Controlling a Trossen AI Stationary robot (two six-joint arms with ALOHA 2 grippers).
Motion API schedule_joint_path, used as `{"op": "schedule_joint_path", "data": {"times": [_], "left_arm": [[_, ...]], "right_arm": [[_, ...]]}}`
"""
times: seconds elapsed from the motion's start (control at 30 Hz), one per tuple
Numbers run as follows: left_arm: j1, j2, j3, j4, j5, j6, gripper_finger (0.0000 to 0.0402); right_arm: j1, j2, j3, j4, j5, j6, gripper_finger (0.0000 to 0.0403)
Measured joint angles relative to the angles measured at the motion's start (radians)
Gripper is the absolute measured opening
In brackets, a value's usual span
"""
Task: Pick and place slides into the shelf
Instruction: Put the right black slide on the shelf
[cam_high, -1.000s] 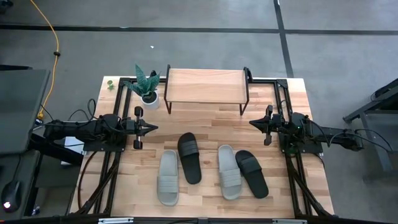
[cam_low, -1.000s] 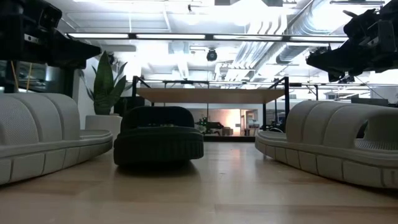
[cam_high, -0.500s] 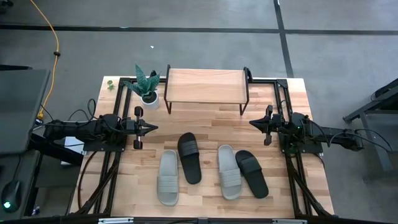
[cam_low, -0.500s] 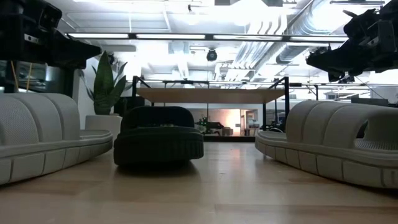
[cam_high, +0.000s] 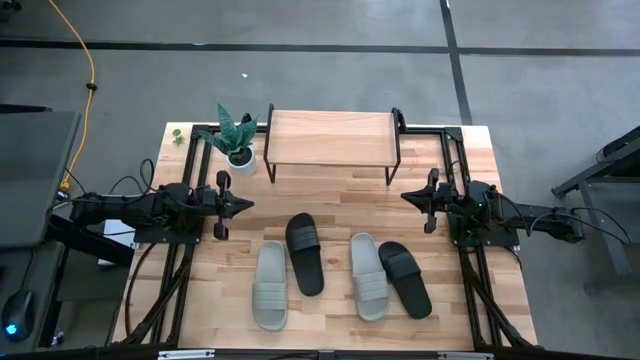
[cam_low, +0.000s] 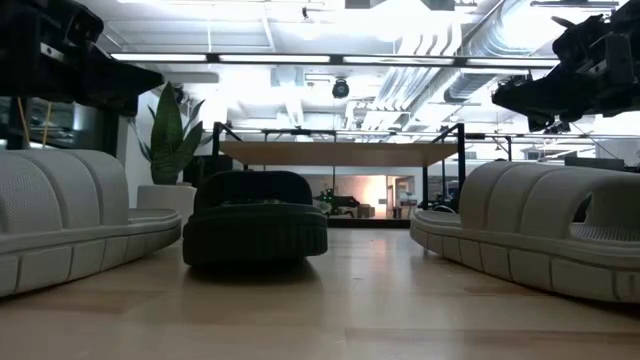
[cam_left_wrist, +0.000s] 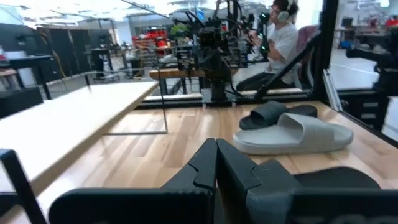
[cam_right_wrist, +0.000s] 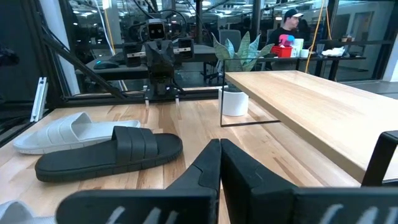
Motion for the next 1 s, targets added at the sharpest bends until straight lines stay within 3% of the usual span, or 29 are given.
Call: {"op": "schedule_joint_path", "data": {"times": [0.57,0.73,1.0], "left_arm": [[0.0,0.0,0.0,0.007,-0.049,-0.114,0.0001],[0.0,0.0,0.0,0.098,-0.048,-0.162,0.0001],[0.0,0.0,0.0,0.113,-0.048,-0.237,0.0001]], "right_arm": [[0.0,0.0,-0.001,0.052,-0.012,0.031,0.0],[0.0,0.0,-0.001,0.101,-0.019,0.031,0.0],[0.001,0.0,-0.001,0.106,-0.089,0.118,0.0]]}}
